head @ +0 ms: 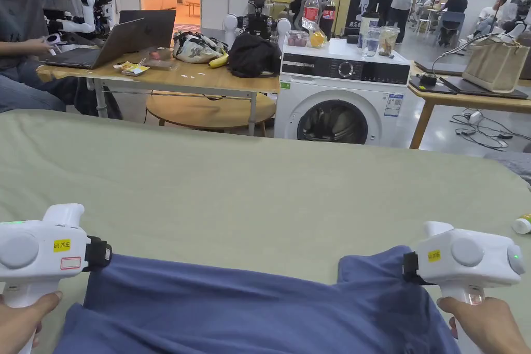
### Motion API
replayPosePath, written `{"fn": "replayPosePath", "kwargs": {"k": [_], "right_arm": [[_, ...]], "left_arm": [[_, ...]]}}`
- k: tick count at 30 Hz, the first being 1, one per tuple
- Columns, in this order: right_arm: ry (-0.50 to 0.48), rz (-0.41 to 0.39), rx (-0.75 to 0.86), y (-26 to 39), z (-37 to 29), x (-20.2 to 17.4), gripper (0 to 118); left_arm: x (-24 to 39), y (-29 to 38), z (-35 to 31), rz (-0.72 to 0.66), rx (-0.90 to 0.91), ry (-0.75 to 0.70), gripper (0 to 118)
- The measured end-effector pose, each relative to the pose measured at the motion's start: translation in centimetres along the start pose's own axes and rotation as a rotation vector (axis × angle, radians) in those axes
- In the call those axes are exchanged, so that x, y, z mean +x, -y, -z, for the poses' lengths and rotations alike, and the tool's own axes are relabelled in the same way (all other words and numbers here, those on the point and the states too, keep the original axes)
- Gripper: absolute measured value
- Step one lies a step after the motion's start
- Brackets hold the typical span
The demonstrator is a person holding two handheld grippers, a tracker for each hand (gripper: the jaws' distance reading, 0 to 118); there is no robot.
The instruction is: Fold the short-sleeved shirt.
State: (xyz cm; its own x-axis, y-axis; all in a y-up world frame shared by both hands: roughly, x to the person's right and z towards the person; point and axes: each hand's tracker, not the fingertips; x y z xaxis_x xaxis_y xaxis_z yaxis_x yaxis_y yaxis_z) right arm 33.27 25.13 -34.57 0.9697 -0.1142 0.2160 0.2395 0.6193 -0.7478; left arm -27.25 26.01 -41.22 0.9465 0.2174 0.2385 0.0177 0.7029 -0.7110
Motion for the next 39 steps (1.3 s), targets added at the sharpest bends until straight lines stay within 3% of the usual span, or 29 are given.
{"fn": "replayPosePath", "kwargs": {"k": [10,18,30,37,39], "right_arm": [[0.013,-0.024,0.143,5.8,-11.1,-0.2,0],[0.027,-0.050,0.139,11.0,-15.9,-1.0,0],[0.164,-0.157,-0.094,19.4,-12.1,-0.6,0],[0.159,-0.116,-0.097,20.9,-9.4,0.3,0],[0.165,-0.127,-0.089,21.0,-9.2,-0.2,16]], "left_arm": [[-0.7,2.7,-7.2,-0.008,0.082,0.017,0],[-1.4,6.4,-10.2,0.000,0.064,0.025,0],[-2.6,13.6,-7.9,0.015,-0.181,-0.022,0],[-2.5,15.6,-6.2,0.023,-0.218,-0.063,0],[-2.3,15.4,-6.3,0.010,-0.198,-0.070,6]]}}
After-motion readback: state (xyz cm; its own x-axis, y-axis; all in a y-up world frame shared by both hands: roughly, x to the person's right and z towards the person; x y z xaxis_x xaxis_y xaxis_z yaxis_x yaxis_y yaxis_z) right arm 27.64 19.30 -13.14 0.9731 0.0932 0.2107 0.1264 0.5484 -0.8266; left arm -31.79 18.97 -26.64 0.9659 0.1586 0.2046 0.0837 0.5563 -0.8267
